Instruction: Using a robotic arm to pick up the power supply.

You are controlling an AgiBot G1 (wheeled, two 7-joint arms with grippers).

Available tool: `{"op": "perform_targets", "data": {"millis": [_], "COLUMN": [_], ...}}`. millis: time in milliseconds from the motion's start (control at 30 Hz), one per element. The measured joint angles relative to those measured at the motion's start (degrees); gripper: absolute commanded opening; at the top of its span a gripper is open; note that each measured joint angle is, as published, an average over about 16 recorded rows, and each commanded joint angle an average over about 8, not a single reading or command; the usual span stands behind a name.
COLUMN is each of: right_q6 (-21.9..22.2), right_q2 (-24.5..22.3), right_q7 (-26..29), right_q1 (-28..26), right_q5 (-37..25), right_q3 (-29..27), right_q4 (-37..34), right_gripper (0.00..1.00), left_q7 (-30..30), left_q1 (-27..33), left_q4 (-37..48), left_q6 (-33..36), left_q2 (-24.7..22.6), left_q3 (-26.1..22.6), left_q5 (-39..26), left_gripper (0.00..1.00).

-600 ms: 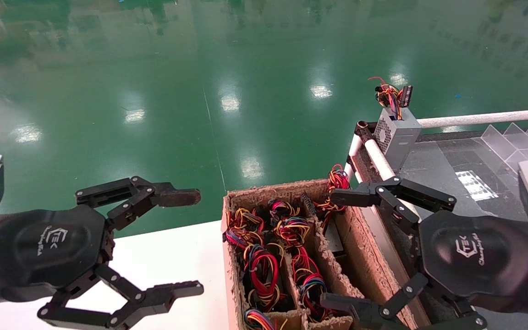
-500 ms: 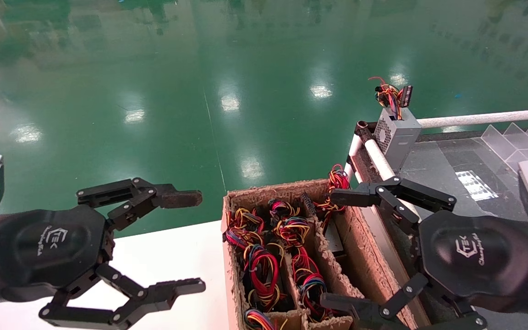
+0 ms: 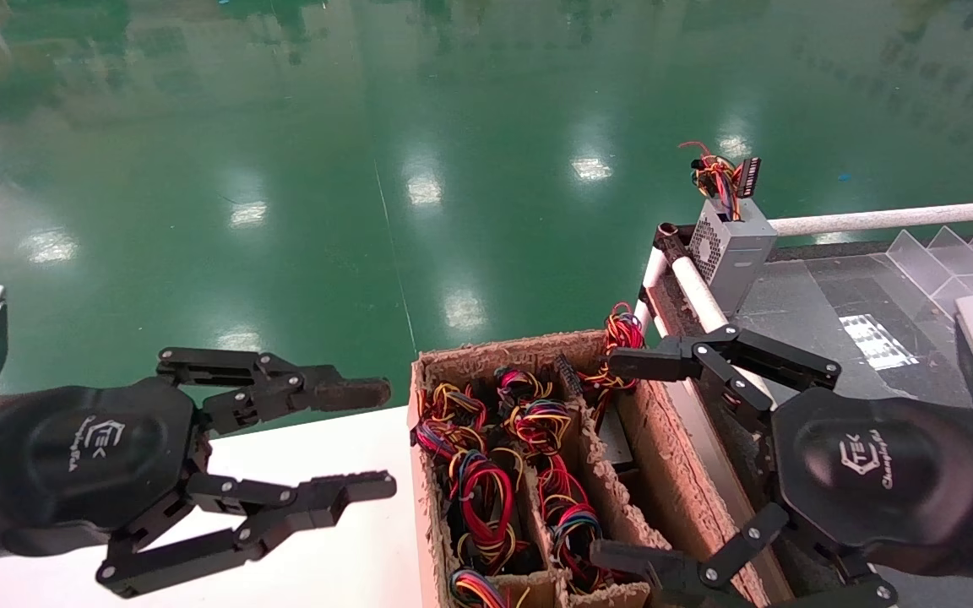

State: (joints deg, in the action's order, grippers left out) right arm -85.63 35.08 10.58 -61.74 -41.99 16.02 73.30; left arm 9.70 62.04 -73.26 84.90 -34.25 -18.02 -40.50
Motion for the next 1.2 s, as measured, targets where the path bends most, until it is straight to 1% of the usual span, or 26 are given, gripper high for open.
{"op": "perform_targets", "data": {"millis": [567, 600, 833, 867, 1200], "right_q6": [0.0, 0.0, 0.0, 0.0, 0.0], "right_q2": [0.0, 0.0, 0.0, 0.0, 0.0], "right_q7": [0.0, 0.0, 0.0, 0.0, 0.0], "right_q1": [0.0, 0.0, 0.0, 0.0, 0.0], "right_q5": [0.0, 0.0, 0.0, 0.0, 0.0], "right_q3": [0.0, 0.0, 0.0, 0.0, 0.0], "right_q4": [0.0, 0.0, 0.0, 0.0, 0.0], "right_gripper": [1.0, 1.0, 1.0, 1.0, 1.0], "left_q7": [0.0, 0.0, 0.0, 0.0, 0.0], "left_q1": [0.0, 0.0, 0.0, 0.0, 0.0], "left_q4": [0.0, 0.0, 0.0, 0.0, 0.0], "left_q6": [0.0, 0.0, 0.0, 0.0, 0.0], "left_q2": [0.0, 0.0, 0.0, 0.0, 0.0], "left_q3": [0.0, 0.0, 0.0, 0.0, 0.0], "left_q5": [0.0, 0.0, 0.0, 0.0, 0.0], "left_gripper": [0.0, 0.04, 0.91, 0.99, 1.0]}}
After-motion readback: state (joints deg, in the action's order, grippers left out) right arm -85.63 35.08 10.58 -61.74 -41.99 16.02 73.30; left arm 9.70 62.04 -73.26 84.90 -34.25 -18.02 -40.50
